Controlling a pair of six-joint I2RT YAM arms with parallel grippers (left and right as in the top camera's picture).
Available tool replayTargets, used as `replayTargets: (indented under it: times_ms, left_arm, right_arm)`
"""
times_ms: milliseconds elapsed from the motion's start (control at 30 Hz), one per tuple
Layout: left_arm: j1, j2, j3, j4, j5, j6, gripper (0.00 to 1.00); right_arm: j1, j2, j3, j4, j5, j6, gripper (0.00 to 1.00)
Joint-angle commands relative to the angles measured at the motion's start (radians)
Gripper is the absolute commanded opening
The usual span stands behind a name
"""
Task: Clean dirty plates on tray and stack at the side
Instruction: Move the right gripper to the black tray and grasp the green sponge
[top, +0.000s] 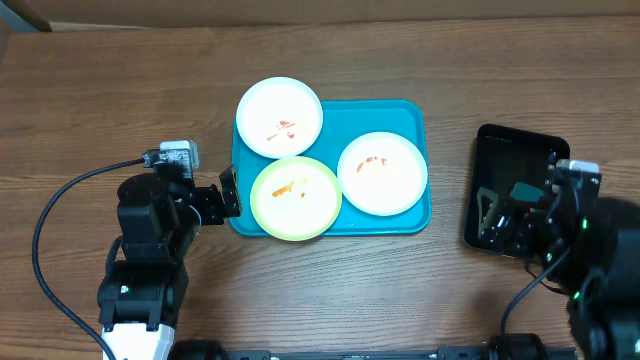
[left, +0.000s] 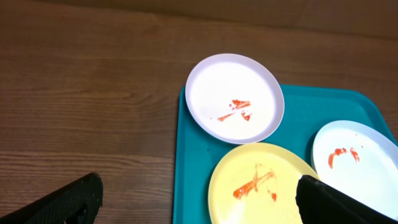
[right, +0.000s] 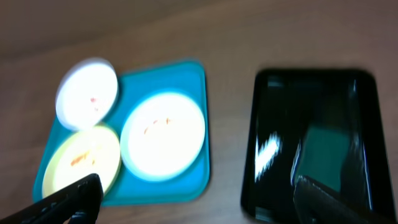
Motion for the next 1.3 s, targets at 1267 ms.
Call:
replayTargets:
  times_ms: [1267]
  left_arm:
    - [0.005,0.04,0.027,-0.013,-0.001,-0.08,1.0]
  right_arm:
    - [-0.295,0.847,0.099,-0.052,0.154,0.091,0.85]
